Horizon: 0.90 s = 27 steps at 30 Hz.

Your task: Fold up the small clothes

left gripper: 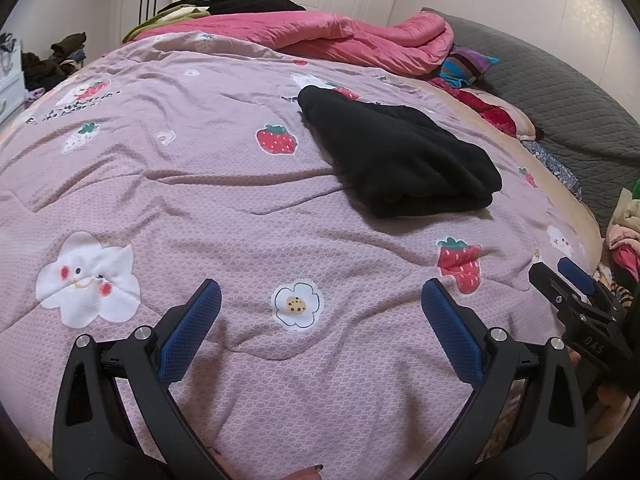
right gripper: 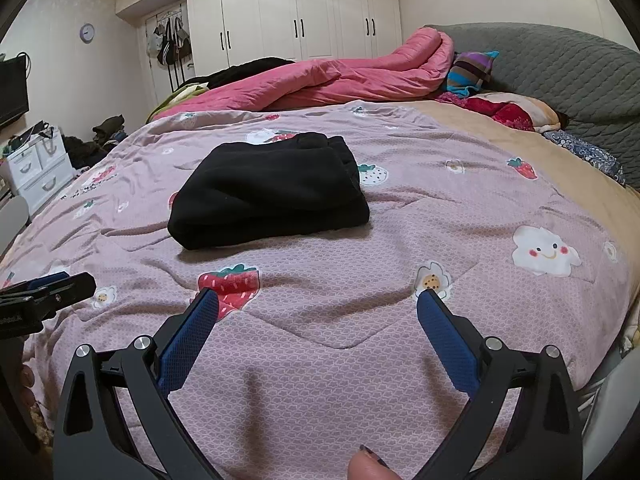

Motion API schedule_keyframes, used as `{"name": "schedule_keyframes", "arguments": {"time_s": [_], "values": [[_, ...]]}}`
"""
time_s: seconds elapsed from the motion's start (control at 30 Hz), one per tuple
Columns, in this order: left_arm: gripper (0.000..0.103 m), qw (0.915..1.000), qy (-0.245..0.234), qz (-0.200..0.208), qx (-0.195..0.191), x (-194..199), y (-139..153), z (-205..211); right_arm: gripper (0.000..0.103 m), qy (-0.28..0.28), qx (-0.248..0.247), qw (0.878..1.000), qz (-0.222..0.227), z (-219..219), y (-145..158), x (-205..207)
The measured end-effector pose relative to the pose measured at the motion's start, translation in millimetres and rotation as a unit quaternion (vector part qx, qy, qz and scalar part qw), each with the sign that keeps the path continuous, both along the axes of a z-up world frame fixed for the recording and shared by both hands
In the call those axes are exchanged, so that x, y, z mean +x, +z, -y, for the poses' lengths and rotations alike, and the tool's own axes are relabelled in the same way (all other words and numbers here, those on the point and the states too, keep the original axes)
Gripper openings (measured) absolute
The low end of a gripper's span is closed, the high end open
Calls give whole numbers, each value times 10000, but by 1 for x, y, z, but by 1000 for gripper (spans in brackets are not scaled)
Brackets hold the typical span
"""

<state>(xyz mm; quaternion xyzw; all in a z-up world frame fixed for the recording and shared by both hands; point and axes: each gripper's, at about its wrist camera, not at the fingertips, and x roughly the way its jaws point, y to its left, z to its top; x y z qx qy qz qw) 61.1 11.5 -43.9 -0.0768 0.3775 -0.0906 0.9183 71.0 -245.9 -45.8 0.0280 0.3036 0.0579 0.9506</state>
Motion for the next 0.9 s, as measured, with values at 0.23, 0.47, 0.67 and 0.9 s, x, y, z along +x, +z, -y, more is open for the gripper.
{"name": "schedule_keyframes", "arguments": {"time_s": [0.23,0.47,0.67,0.9], "values": [[94,10000,-6,10,13,0,0,1,99,16,-27,10000,-14,-1,0,1],[94,10000,11,-4,22,0,0,0,99,8,-21,10000,-20,-1,0,0],[94,10000,28,-34,55,1,-1,0,99,-10,-6,10000,-20,-1,0,0],[94,10000,14,-57,71,1,-2,-1,99,-15,-18,10000,-52,-1,0,-1]]}}
